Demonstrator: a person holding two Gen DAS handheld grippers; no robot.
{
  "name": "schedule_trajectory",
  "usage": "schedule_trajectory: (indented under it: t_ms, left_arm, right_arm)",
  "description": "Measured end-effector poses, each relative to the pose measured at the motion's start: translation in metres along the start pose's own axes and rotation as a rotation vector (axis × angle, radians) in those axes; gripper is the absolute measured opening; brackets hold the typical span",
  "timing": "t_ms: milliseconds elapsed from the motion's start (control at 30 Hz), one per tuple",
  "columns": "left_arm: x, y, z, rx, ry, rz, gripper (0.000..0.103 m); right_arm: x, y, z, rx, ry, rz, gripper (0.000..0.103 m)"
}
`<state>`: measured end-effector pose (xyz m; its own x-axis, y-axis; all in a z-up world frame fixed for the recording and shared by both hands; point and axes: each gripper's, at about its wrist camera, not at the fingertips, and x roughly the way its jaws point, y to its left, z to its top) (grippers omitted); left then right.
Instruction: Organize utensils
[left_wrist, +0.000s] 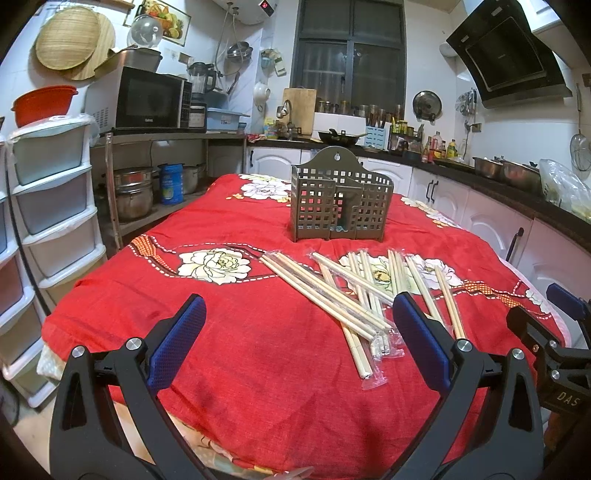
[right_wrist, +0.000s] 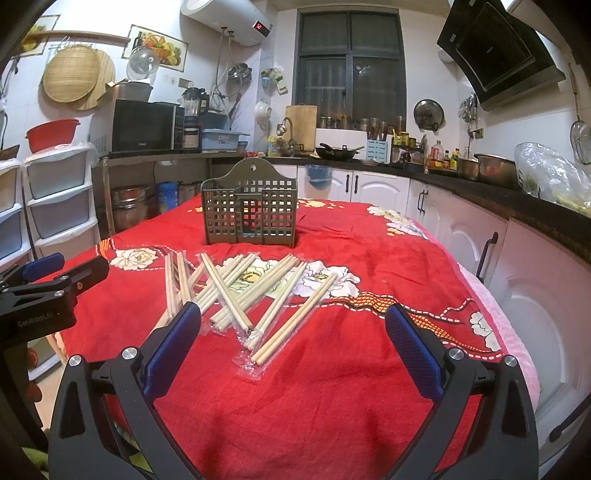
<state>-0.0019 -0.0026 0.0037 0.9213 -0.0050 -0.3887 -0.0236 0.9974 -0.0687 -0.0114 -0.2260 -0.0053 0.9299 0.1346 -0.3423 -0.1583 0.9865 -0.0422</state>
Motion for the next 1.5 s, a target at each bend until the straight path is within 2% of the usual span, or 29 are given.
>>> schedule_trajectory:
  t_ms: [533, 967, 1133, 1500]
  left_arm:
    - [-0.001, 0.0, 0.001, -0.003, 0.001, -0.001, 0.094]
    - [0.017, 0.018, 0.013, -0.084, 0.034, 0.003, 0.094]
    - [0.028, 0.03, 0.023, -0.107, 0.069, -0.007, 0.094]
    - [0.079, 0.047, 0.049, -0.131, 0.2, -0.051, 0.094]
  right_arm:
    - [0.0, 0.001, 0.0, -0.002, 0.001, 0.004, 0.097]
    - [0.025, 0.0, 0.02, -0.031, 0.052, 0.061, 0.097]
    - [0.042, 0.0, 0.029, -0.034, 0.089, 0.099, 0.097]
    - [0.084, -0.003, 0.059, -0.028, 0.162, 0.169, 0.097]
